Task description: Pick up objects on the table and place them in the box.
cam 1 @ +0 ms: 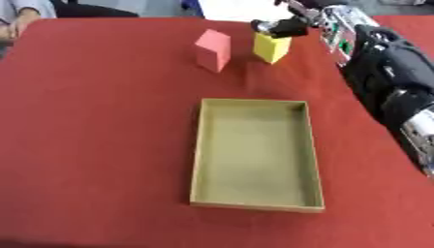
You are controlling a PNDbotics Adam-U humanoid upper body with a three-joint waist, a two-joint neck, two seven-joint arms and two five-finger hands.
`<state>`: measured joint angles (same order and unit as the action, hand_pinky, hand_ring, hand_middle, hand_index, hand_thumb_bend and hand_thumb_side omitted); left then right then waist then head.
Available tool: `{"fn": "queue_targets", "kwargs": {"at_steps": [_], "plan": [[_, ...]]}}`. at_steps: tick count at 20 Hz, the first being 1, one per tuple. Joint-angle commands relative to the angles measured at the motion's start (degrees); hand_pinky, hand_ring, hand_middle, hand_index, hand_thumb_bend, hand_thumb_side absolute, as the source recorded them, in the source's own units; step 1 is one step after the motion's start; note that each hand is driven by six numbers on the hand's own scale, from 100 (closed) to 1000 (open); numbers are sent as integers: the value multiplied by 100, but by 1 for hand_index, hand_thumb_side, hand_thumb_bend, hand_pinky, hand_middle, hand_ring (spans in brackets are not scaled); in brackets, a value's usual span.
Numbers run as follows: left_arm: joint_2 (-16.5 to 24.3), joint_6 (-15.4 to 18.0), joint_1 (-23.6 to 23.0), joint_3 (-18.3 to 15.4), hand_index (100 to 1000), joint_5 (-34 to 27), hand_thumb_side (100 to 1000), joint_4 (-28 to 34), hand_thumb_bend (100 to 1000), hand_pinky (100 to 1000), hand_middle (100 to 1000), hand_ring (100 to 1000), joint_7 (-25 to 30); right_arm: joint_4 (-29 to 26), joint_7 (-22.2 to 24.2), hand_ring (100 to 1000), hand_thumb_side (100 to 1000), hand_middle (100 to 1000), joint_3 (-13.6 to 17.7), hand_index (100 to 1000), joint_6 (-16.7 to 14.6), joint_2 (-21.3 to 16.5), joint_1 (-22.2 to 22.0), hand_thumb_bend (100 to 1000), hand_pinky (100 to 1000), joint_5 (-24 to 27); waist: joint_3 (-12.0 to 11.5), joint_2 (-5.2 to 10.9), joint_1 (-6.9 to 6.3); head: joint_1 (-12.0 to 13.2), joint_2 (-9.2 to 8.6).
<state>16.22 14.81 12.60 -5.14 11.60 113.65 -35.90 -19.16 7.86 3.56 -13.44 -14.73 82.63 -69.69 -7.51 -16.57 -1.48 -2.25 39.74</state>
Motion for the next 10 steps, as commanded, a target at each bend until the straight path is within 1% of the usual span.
{"fn": "queue_targets", "kwargs": {"at_steps": [1, 5, 10], "plan": [[105, 3, 49, 0, 745, -10, 778, 95, 111, 835, 606, 697, 22, -235, 256, 931, 562, 824, 40, 959, 235, -41, 115, 400, 872, 102, -22, 100, -14, -28, -2], [103, 2, 52, 6, 745, -9, 777, 95, 104, 835, 607, 696, 31, -313, 488, 936, 502, 838, 37, 967, 474, -47, 112, 414, 880, -28, -41, 84, -4, -61, -14], [100, 2, 56, 10, 745, -1, 763, 95, 100, 835, 607, 695, 38, -370, 694, 939, 463, 840, 99, 970, 681, -85, 92, 402, 883, -188, -78, 39, 8, -79, -32]]}}
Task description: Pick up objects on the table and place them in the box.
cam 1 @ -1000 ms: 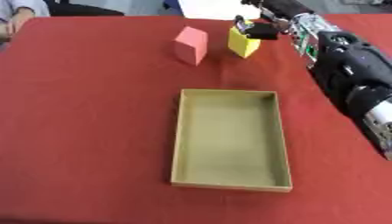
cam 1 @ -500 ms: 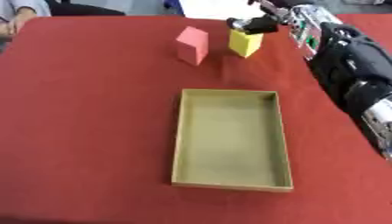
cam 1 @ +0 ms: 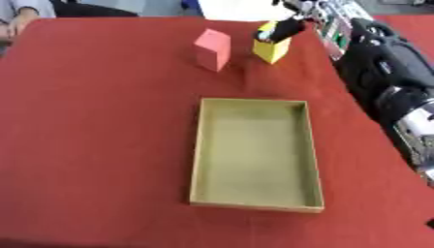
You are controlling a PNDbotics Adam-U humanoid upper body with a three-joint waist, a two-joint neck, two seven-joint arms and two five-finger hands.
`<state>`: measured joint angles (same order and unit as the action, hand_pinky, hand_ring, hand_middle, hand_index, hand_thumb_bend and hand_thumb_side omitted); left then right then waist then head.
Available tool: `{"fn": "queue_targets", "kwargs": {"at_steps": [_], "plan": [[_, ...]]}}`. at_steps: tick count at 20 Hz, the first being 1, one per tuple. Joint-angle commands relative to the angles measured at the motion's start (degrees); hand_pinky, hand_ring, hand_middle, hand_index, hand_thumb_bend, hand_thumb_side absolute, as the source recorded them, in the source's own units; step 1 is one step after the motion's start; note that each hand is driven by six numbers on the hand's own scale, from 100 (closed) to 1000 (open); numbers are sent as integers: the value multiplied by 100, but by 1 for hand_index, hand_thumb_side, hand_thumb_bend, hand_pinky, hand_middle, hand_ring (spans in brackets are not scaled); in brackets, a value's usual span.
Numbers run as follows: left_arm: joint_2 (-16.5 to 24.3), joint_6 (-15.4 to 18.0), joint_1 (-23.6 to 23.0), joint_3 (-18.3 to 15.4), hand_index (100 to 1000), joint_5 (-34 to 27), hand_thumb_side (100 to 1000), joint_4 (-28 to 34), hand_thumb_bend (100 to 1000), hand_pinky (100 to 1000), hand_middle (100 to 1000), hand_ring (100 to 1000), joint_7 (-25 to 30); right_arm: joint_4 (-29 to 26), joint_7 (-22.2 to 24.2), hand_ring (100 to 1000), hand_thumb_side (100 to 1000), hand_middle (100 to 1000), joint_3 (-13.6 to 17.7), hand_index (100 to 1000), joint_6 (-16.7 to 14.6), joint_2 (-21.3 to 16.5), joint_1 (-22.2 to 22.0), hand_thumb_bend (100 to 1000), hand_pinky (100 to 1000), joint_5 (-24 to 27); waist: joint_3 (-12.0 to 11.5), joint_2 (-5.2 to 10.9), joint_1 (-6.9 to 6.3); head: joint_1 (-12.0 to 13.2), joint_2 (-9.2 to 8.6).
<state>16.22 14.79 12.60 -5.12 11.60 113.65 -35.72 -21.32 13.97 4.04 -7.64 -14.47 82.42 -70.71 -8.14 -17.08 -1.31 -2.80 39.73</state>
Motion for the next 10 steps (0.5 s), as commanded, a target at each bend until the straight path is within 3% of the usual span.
{"fn": "queue_targets", "kwargs": {"at_steps": [1, 10], "plan": [[100, 4, 58, 9, 745, 1, 762, 95, 100, 835, 607, 695, 22, -163, 106, 940, 470, 841, 69, 971, 169, -118, 109, 398, 883, -98, -22, 77, -6, -33, -38], [104, 0, 82, 20, 744, 27, 764, 95, 100, 835, 607, 693, 26, -267, 250, 946, 504, 854, 150, 974, 592, -236, 82, 383, 886, -176, -83, -45, 15, -94, -138]]}}
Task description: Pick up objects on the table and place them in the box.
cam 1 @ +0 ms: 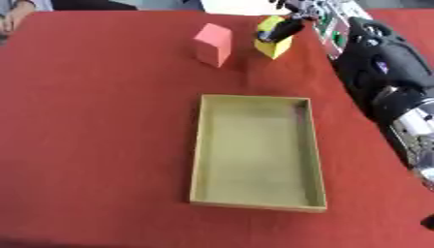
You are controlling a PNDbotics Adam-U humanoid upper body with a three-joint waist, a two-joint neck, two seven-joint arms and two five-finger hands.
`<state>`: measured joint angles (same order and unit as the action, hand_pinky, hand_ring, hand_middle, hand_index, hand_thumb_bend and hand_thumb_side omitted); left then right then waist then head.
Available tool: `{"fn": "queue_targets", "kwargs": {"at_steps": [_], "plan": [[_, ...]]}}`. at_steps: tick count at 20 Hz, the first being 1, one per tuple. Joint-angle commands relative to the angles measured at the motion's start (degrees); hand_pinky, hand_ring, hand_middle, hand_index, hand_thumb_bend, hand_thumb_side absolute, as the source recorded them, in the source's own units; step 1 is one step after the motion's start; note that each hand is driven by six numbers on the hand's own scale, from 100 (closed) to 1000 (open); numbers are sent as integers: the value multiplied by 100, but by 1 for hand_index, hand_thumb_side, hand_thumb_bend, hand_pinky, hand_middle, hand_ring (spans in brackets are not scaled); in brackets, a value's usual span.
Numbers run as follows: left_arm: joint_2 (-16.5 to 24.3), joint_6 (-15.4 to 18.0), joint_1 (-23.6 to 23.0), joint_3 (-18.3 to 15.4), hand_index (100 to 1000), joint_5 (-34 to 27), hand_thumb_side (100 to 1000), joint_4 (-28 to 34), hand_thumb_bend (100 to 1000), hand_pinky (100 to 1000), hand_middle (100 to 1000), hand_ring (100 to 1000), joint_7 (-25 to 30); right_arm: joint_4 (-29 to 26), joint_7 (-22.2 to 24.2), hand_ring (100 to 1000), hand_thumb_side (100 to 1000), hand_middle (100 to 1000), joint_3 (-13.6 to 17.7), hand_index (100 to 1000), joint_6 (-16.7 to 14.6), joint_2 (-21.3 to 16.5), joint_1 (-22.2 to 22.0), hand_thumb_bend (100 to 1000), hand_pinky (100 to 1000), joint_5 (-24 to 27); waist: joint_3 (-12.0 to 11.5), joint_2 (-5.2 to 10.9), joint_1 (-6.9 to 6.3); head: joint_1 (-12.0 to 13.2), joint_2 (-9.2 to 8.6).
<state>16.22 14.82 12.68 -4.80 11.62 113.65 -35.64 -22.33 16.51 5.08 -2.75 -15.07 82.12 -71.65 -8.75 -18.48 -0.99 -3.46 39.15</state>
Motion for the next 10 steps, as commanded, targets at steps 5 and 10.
{"fn": "queue_targets", "kwargs": {"at_steps": [5, 10], "plan": [[104, -8, 83, -8, 744, 61, 767, 95, 100, 835, 607, 691, 16, -228, -72, 973, 519, 876, 97, 977, 279, -281, 111, 393, 903, -292, -77, 21, -1, -55, -150], [103, -13, 96, -4, 744, 83, 768, 95, 100, 835, 608, 691, 5, -386, -112, 980, 537, 879, 194, 978, 379, -354, 130, 387, 908, -347, -110, -37, 5, -65, -205]]}}
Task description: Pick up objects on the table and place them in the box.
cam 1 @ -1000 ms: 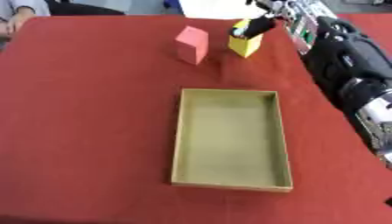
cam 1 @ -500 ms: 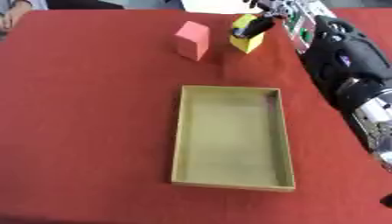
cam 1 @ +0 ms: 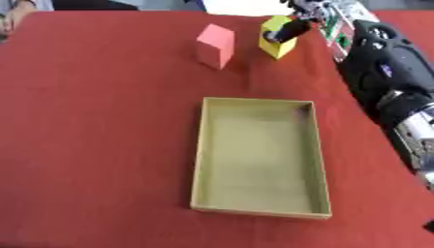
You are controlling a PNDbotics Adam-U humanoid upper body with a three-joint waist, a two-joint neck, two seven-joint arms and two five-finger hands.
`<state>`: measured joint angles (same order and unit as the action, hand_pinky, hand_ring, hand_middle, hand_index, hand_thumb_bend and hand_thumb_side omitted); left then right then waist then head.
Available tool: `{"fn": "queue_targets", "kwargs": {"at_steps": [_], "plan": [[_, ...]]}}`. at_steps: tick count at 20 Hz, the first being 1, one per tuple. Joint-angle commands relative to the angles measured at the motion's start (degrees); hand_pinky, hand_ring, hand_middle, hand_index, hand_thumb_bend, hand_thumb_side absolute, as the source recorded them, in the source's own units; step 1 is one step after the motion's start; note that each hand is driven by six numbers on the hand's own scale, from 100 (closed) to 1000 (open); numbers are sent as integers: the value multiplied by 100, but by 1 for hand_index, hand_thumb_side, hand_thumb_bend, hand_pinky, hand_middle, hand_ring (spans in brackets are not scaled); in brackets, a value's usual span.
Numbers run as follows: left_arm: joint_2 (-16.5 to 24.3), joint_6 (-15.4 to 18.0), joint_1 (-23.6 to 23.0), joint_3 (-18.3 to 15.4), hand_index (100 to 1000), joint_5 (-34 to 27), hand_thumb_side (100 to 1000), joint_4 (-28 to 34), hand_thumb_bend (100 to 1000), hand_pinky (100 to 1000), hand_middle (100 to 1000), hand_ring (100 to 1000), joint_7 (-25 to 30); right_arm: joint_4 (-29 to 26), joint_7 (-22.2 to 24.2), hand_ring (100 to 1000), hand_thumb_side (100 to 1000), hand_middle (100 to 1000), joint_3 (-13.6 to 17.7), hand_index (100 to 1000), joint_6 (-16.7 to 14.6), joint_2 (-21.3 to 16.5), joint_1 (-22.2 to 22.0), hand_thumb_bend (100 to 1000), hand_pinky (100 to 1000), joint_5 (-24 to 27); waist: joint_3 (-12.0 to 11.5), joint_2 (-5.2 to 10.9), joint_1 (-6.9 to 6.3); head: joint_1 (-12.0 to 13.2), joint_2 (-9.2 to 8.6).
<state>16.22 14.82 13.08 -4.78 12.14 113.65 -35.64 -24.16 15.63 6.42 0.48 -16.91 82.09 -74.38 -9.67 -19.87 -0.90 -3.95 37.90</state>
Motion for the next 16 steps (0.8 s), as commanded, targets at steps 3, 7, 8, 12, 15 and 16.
{"fn": "queue_targets", "kwargs": {"at_steps": [3, 7, 8, 12, 15, 16], "plan": [[103, -13, 68, -2, 744, 36, 769, 95, 100, 835, 608, 690, 5, -238, 7, 980, 554, 879, 95, 979, 96, -197, 134, 378, 907, -67, -27, 75, 4, -28, -113], [100, -9, 81, -3, 744, 42, 768, 95, 100, 835, 608, 690, 4, -231, 102, 986, 590, 884, 119, 981, 140, -222, 96, 360, 906, 11, -69, 33, 8, -63, -201], [100, -8, 85, -3, 744, 43, 768, 95, 100, 835, 608, 690, 1, -229, 131, 987, 595, 885, 125, 982, 152, -225, 84, 357, 906, 39, -84, 19, 8, -76, -226], [96, -4, 92, 4, 744, 50, 766, 95, 100, 835, 608, 689, 10, -240, 264, 986, 616, 879, 146, 982, 201, -220, 51, 343, 903, 191, -114, -20, 9, -120, -263], [92, -4, 93, 4, 743, 53, 764, 95, 100, 836, 608, 688, 12, -221, 328, 979, 654, 877, 140, 986, 221, -214, 20, 320, 899, 256, -123, -52, 8, -128, -256], [89, -4, 97, 5, 743, 55, 763, 95, 100, 836, 608, 688, 12, -189, 384, 979, 657, 876, 139, 986, 226, -216, 4, 319, 899, 290, -128, -72, 7, -132, -253]]}}
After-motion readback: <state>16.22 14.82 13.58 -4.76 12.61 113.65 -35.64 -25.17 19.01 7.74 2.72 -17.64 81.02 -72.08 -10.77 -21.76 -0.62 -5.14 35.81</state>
